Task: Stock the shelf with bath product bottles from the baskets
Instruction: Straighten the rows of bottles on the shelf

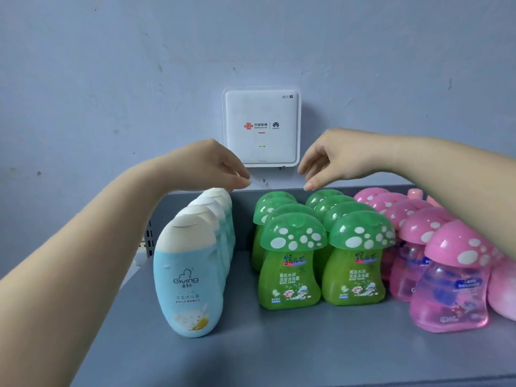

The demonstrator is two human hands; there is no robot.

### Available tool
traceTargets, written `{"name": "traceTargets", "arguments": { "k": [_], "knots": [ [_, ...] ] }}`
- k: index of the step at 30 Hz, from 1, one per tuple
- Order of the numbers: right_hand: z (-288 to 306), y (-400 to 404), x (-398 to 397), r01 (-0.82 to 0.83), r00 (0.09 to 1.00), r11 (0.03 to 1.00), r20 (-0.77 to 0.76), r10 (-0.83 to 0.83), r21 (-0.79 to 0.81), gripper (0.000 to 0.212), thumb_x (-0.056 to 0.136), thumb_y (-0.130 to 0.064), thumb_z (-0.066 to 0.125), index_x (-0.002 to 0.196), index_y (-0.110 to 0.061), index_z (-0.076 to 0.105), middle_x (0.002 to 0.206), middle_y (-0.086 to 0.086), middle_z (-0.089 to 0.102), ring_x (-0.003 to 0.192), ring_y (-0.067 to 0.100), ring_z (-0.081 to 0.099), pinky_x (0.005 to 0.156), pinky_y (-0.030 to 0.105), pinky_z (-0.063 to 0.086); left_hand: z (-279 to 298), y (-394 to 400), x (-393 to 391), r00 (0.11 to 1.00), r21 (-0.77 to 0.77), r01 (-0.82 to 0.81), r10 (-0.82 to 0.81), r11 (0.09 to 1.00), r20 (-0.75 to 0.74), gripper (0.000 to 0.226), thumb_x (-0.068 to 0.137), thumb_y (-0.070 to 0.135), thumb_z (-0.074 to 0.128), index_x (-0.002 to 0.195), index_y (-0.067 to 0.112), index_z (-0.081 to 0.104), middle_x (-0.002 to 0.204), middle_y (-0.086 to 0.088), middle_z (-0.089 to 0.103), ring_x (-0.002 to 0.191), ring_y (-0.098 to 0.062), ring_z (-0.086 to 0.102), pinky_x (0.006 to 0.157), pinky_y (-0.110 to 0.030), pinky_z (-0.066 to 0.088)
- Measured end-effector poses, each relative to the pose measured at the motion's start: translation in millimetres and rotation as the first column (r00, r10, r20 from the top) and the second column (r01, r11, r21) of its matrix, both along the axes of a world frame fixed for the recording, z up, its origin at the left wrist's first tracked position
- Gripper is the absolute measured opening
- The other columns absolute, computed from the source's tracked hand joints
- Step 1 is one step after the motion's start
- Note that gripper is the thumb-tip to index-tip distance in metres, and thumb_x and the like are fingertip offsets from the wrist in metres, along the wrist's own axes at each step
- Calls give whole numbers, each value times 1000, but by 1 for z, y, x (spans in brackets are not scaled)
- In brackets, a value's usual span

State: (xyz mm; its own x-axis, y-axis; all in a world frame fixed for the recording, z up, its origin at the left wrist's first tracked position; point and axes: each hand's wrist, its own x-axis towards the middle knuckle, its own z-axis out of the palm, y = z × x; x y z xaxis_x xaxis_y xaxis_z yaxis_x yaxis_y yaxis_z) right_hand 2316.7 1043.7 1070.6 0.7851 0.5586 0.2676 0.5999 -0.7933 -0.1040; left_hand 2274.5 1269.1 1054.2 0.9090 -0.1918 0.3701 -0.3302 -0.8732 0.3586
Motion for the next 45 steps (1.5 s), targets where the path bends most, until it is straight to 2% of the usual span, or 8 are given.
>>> {"name": "traceTargets", "arguments": {
  "k": [6,10,12,16,21,25,30,45],
  "knots": [
    [-20,-10,14,38,999,992,-17,-40,-117,40,78,-27,74,115,-13,65,106,-1,71,99,13,65,93,29,48,1,-25,23,989,319,19,29,948,-146,22,85,30,66,105,23,70,98,-2,73,97,-15,65,90,-28,47],
    [-33,-8,28,29,998,987,-45,-36,-158,40,79,-28,74,116,-14,65,107,-1,70,98,13,65,89,25,49,-5,-33,39,980,440,26,64,897,-188,33,87,34,63,118,23,64,99,-2,73,84,-8,61,73,-10,41],
    [-37,-7,33,27,998,983,-54,-37,-181,42,79,-30,73,117,-14,64,109,-2,70,99,13,64,87,24,48,-8,-37,44,976,450,43,58,892,-208,34,87,35,63,119,23,63,97,-1,73,76,-2,58,71,-6,38],
    [-43,-8,40,17,997,986,-73,-30,-164,43,80,-28,73,120,-14,63,112,-1,69,101,14,64,87,23,48,-17,-42,54,969,454,76,41,888,-244,36,86,34,64,120,21,63,97,1,74,84,-3,58,79,-13,42],
    [-49,-8,47,9,997,994,-77,-17,-106,41,79,-24,74,118,-13,65,109,1,70,98,12,65,90,24,49,-25,-40,66,970,421,76,30,904,-240,32,85,28,66,116,19,66,93,-1,74,70,8,54,76,-17,44],
    [-51,-7,49,-7,997,997,-79,2,-74,38,78,-23,75,114,-15,67,104,-1,71,95,11,66,89,25,50,-29,-35,72,968,401,85,19,912,-249,27,84,27,68,110,20,69,80,5,73,58,15,53,62,-7,39],
    [-51,-4,49,-17,998,997,-57,13,-69,38,78,-24,75,114,-15,67,103,-1,71,94,11,66,88,24,50,-28,-30,76,962,381,101,8,919,-273,24,82,27,70,104,19,72,72,9,70,66,7,59,65,-13,39],
    [-53,0,45,-16,999,998,-29,15,-64,37,80,-18,72,116,-12,66,106,2,71,97,12,66,87,22,49,-28,-26,74,956,363,108,3,925,-294,21,80,28,71,98,16,75,68,13,70,64,4,60,72,-16,43]
  ]
}}
